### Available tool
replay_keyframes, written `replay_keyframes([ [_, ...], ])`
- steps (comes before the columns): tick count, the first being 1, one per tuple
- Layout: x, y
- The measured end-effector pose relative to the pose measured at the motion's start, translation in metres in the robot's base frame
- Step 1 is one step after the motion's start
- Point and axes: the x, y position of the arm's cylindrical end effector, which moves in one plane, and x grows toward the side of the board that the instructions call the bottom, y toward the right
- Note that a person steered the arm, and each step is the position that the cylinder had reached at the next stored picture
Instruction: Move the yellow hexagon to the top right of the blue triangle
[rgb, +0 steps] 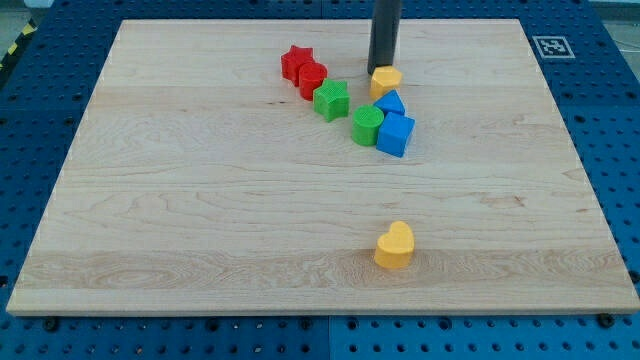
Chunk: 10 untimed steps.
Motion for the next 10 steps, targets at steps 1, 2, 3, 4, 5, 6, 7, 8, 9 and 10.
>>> replay_keyframes([
  [1, 0.014, 0.002],
  [2, -0.007, 0.002],
  [3, -0.022, -0.005],
  [4, -0.020, -0.006],
  [5, -0.006, -0.013],
  [6, 0.010, -0.018],
  [7, 0.017, -0.036],
  [8, 0.024, -0.047],
  [9, 0.028, -0.043],
  [10, 0.028, -0.028],
])
